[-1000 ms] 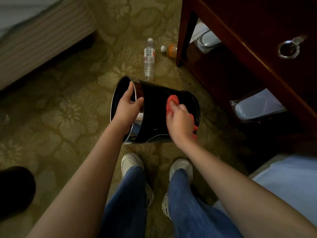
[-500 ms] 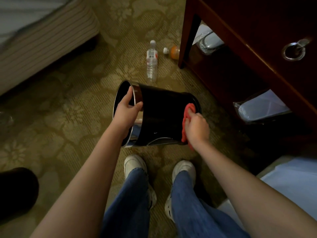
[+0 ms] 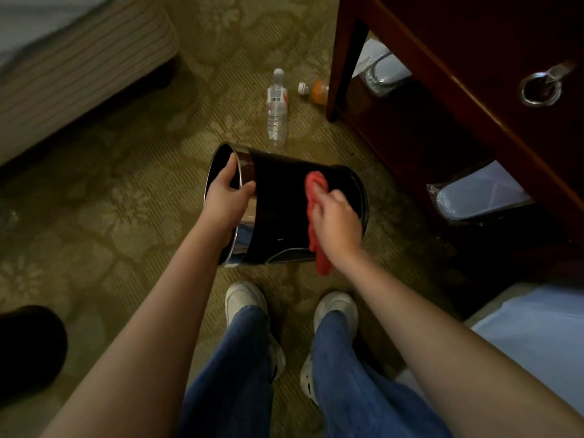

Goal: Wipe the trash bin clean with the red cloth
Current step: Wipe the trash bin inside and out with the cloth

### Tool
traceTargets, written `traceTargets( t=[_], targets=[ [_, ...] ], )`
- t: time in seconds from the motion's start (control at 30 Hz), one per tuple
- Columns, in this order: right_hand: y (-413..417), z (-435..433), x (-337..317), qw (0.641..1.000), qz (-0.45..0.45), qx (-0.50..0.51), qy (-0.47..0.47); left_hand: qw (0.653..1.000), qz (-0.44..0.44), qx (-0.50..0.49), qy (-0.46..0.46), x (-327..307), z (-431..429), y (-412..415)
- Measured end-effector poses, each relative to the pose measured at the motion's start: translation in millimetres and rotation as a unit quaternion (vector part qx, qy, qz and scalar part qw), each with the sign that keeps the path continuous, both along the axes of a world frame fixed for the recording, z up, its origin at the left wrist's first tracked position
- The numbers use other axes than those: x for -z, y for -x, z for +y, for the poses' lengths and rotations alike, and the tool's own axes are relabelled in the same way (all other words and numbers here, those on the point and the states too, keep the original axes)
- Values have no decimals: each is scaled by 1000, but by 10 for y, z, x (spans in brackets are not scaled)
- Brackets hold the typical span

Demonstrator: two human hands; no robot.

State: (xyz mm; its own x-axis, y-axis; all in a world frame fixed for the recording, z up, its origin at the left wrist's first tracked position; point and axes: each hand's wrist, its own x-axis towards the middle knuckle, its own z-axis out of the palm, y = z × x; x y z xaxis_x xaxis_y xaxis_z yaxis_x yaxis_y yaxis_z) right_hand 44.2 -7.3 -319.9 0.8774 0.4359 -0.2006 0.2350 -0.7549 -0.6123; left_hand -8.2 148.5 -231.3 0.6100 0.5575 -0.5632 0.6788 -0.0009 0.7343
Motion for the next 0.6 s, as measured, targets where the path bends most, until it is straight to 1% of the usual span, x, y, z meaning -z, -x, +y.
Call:
traceTargets(
  t=[0.07,0.13,0.2,0.33,0.4,0.47,0.53,0.6],
  targets=[
    [-71,-210,89,997,31,44,56,1000,-5,9,9,-59,-46,-3],
    [-78,-255,87,995,22,69,69,999,-22,18,20,-97,-101,-14],
    [-16,-107,-4,998,-1,48,26,999,-35,20,21,-116,-152,-42],
    [83,334,-296,994,-38,-21,-101,998,-56,-2,42,-55,-155,-97],
    [105,425,-366,990,-39,-38,-128,998,-54,3,39,-30,-139,-101],
    [79,382,-322,990,-48,-45,-124,998,-52,9,37,-27,-145,-109],
    [-6,238,-194,994,-28,-1,-110,998,-53,15,41,-22,-149,-121],
    [-123,-2,-23,996,19,70,-60,997,-54,25,53,-26,-160,-131]
  ],
)
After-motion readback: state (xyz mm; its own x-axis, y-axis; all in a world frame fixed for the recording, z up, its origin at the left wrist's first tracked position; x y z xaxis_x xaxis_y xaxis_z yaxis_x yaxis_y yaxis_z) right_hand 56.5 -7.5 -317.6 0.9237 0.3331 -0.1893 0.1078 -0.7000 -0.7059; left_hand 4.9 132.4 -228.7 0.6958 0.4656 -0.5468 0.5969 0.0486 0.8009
